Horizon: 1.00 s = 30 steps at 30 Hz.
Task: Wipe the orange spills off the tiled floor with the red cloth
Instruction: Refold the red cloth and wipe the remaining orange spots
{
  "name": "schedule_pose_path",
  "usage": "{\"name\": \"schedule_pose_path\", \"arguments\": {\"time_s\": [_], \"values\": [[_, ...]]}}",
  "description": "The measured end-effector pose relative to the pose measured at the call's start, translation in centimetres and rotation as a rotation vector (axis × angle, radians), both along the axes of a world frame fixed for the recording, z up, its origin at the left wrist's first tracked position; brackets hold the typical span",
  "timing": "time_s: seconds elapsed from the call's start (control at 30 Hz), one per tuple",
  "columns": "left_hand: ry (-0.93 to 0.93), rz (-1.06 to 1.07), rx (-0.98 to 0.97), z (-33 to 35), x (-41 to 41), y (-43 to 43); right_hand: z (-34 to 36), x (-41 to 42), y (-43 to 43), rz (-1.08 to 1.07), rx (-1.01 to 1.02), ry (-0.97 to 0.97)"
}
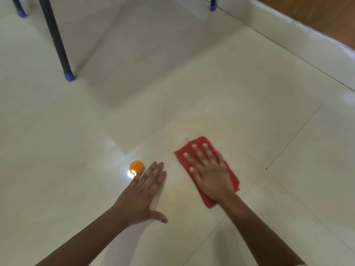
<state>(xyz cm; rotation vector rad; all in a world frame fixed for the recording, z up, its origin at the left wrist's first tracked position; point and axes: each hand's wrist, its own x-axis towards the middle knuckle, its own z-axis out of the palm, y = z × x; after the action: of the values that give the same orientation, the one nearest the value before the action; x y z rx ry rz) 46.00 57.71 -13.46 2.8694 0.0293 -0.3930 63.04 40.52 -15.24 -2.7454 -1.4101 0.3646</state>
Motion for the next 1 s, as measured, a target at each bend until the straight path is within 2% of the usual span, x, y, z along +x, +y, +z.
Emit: {"name": "schedule_pose_path", "arguments": {"time_s": [0.07, 0.13, 0.2, 0.3, 0.37, 0.4, 0.5, 0.63, 0.67, 0.73, 0.83, 0.9, 1.0], "values": [[-0.009, 0.079, 0.027, -0.1, -1.7, 1.6, 0.0, 2.4, -0.4, -0.169, 0.001, -0.033], [-0.004, 0.202, 0.002, -0.3, -3.0, 3.1, 0.2, 4.2, 2.7, -0.326, -0.033, -0.039], [0.009, 0.323, -0.064, -0.5, -4.1, 4.4, 0.3, 3.2, 7.0, -0.387, -0.037, 0.025], [0.016, 0.449, -0.122, -0.7, -6.6, 6.4, 0.0, -4.1, 9.4, -0.148, 0.056, -0.011], [0.042, 0.454, -0.119, -0.7, -8.2, 7.4, -0.1, -8.0, 6.5, 0.004, 0.084, -0.024], [0.05, 0.456, -0.118, -0.8, -8.6, 7.7, 0.1, -8.5, 4.5, 0.013, 0.074, -0.021], [0.041, 0.451, -0.132, -1.4, -9.1, 8.0, 0.1, -5.1, 2.2, -0.141, 0.032, -0.087], [-0.005, 0.447, -0.116, -2.0, -9.3, 8.0, 0.1, -1.1, 11.4, -0.403, -0.04, -0.002], [-0.009, 0.441, -0.108, -2.1, -9.2, 8.0, 0.1, -1.8, 14.0, -0.388, -0.043, 0.02], [-0.02, 0.445, -0.102, -2.1, -9.5, 8.1, 0.1, -5.9, 17.3, -0.214, -0.027, 0.024], [-0.033, 0.461, -0.139, -1.8, -9.5, 8.0, 0.2, -12.7, 14.4, 0.049, 0.012, -0.021], [-0.066, 0.506, -0.158, -1.6, -9.9, 8.2, 0.4, -13.1, 10.3, 0.038, 0.026, -0.042], [-0.042, 0.535, -0.125, -1.5, -11.3, 9.0, 0.3, -8.5, 8.3, -0.175, -0.01, -0.078]]}}
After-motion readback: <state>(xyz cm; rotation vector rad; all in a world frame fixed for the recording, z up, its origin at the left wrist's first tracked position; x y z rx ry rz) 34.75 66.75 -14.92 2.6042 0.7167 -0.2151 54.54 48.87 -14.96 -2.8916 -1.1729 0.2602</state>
